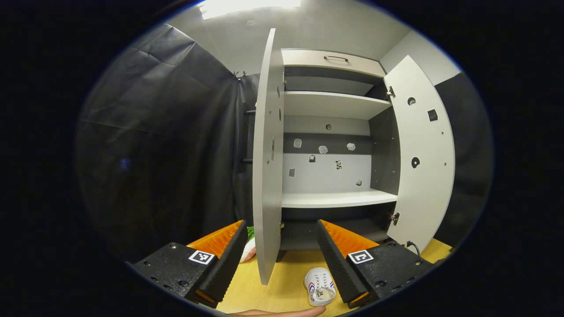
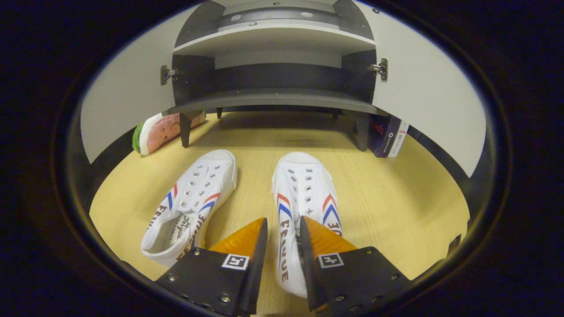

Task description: Grab one shoe with the right hand and put it into the shoe cabinet, grab the other shoe with the left hand and put it into the shoe cabinet; then close the right door with the right hand and the left door with the left hand.

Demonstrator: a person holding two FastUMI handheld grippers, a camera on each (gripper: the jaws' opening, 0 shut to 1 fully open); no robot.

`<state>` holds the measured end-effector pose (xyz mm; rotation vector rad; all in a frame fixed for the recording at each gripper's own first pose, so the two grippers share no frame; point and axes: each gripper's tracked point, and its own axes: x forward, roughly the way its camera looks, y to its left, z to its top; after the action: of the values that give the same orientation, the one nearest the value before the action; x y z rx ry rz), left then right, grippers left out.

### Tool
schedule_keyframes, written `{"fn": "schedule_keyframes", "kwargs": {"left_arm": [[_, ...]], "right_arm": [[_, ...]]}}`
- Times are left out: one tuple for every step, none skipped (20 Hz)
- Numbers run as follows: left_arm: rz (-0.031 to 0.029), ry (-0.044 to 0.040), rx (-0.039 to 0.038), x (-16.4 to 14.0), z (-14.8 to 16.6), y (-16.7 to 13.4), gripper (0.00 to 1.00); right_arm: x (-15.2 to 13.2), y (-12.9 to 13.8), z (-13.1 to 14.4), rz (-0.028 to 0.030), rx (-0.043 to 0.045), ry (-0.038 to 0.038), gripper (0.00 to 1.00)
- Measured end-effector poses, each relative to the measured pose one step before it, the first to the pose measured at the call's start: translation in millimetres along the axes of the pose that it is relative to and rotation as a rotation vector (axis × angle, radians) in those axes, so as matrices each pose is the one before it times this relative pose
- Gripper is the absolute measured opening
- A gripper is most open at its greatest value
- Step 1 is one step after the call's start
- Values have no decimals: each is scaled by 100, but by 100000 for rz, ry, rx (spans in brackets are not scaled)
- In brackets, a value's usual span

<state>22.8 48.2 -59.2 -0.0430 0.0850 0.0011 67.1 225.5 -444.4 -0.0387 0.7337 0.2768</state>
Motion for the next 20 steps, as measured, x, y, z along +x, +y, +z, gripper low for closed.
{"fn": "schedule_keyframes", "kwargs": {"left_arm": [[-226, 79, -521, 131, -85, 15, 94], [-235, -34, -337, 65, -221, -31, 94], [-405, 19, -332, 155, -141, -127, 94], [-849, 290, -428, 229, -241, -248, 94], [-566, 501, -442, 126, -214, -232, 95], [-355, 721, -9, 313, -381, -152, 94], [-416, 925, 278, 227, -363, -82, 92], [-253, 856, 504, 135, -396, -81, 95], [-166, 670, 634, 126, -294, 25, 95], [-365, 103, 353, 69, -206, -25, 95], [-331, 31, 185, 108, -177, -33, 95], [-617, -235, 10, 87, -98, -36, 95], [-769, -127, -15, 75, 4, -160, 94], [-1048, -150, -36, 44, -61, -181, 94], [-1134, -398, -131, 102, 107, -300, 95], [-1078, -229, -115, 244, -59, -210, 94], [-818, 182, 3, 244, -67, -178, 94], [-554, 81, 149, 288, -2, -114, 95], [-335, -54, 139, 300, 29, -121, 95], [-95, -274, -74, 328, 67, 39, 95]], "right_arm": [[285, -282, 416, -1750, 1890, -2670, 42], [-190, -13, 47, 219, 3458, -274, 29], [52, -26, 264, 375, -228, -1724, 16], [170, 325, -11, 1776, -417, -1449, 12], [316, -222, 462, 357, 2192, -1065, 7], [-482, 8, -89, 1268, 603, -445, 1], [-157, 34, 94, 2005, 1179, -1431, 1], [234, 184, -47, 2285, 2383, -2152, 1], [-127, 132, 98, 2914, 2945, -1849, 0], [-294, 112, 62, 3007, 3339, -1373, 0], [-212, 207, 142, 2719, 3026, -507, 1], [-708, 262, 318, 3122, 2648, -1388, 0], [-633, 413, 561, 2498, 1312, -1476, 0], [-372, 359, 705, 2251, -162, -1809, 0], [-349, 597, 486, 1891, -2011, -1551, 1], [-517, 712, 223, 1327, -2404, -421, 0], [-303, 509, 632, 408, -2982, -1527, 0], [-300, 472, 974, 287, -3841, -1904, 0], [-383, 454, 1179, 391, -3485, -2193, 1], [-344, 737, 1337, 929, -2680, -2118, 0]]}}
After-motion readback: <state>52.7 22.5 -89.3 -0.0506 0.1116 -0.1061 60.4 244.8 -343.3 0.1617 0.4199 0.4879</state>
